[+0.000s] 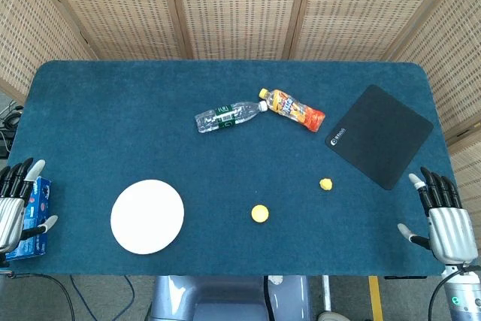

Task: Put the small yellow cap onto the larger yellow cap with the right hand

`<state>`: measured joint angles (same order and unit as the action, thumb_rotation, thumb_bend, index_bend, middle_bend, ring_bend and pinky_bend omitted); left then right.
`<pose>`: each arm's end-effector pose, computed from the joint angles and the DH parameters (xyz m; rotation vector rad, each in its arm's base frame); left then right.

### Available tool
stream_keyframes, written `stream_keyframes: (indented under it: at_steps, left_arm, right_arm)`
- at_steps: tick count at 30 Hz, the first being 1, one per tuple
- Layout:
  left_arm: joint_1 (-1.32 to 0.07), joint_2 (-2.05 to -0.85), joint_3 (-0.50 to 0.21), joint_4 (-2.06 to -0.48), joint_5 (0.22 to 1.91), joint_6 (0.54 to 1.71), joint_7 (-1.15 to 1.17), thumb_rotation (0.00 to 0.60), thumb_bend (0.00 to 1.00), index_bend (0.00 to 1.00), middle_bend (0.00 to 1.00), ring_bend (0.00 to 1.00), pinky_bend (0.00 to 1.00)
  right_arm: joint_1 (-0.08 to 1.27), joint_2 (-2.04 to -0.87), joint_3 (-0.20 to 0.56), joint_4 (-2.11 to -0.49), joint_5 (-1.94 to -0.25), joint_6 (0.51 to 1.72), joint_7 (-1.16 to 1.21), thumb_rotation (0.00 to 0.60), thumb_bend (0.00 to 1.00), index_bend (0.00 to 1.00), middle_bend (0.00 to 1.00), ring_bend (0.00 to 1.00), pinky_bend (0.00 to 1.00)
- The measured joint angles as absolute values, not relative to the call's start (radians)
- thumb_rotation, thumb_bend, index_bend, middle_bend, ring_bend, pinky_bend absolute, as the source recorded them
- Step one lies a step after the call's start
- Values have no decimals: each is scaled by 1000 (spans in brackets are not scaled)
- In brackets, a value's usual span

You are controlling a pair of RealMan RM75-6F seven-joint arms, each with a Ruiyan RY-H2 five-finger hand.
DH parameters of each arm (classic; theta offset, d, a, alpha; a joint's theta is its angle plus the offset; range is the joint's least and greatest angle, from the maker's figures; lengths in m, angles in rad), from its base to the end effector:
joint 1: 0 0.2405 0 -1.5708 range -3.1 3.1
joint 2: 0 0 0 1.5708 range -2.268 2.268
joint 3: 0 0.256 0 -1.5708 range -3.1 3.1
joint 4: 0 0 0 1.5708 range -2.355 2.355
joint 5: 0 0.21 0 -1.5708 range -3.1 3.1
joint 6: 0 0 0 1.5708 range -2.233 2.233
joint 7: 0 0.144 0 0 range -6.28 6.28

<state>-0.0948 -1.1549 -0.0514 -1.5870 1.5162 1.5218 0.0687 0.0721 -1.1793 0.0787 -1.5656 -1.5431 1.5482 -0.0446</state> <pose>-0.3067 0.1844 0.1540 -1.3983 -0.8188 -0.9031 -0.3058 -0.1827 0.1541 1.3671 -0.8040 0.9526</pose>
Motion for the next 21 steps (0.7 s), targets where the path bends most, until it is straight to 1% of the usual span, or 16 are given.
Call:
stream_keyframes:
  at_steps: [21]
  left_arm:
    - [-94,-1142,-51,-1592,1515,1520,60,600,162,0,0,0,0]
  right_arm:
    - [76,-1169,77,-1584,-1528,1526,-32,600,0,154,0,0,29]
